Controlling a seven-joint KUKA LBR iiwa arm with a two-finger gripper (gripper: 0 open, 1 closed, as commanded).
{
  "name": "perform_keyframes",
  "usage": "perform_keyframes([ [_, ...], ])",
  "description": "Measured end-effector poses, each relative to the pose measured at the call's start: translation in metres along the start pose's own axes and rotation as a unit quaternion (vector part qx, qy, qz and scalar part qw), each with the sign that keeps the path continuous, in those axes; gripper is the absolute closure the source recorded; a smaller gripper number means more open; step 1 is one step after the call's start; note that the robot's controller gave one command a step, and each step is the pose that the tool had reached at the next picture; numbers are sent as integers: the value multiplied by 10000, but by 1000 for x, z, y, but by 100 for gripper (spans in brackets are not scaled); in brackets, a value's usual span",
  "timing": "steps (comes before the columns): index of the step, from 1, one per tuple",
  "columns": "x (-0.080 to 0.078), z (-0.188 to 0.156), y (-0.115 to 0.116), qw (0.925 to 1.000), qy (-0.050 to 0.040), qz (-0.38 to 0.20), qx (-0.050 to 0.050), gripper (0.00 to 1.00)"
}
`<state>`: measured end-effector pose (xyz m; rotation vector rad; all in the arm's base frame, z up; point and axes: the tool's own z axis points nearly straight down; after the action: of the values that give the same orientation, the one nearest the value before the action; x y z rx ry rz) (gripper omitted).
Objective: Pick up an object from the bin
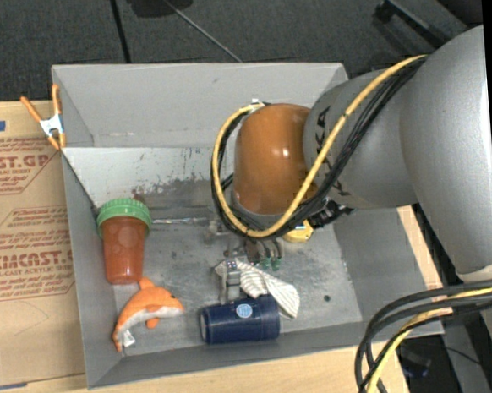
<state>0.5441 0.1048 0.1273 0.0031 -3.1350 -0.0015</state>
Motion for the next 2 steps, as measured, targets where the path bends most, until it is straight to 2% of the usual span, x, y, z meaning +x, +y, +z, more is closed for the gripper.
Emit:
perform_keyframes([
  [1,-2,-5,0,10000,-35,4,-3,0],
  [2,1,55,-62,9976,-98,-692,3,100],
])
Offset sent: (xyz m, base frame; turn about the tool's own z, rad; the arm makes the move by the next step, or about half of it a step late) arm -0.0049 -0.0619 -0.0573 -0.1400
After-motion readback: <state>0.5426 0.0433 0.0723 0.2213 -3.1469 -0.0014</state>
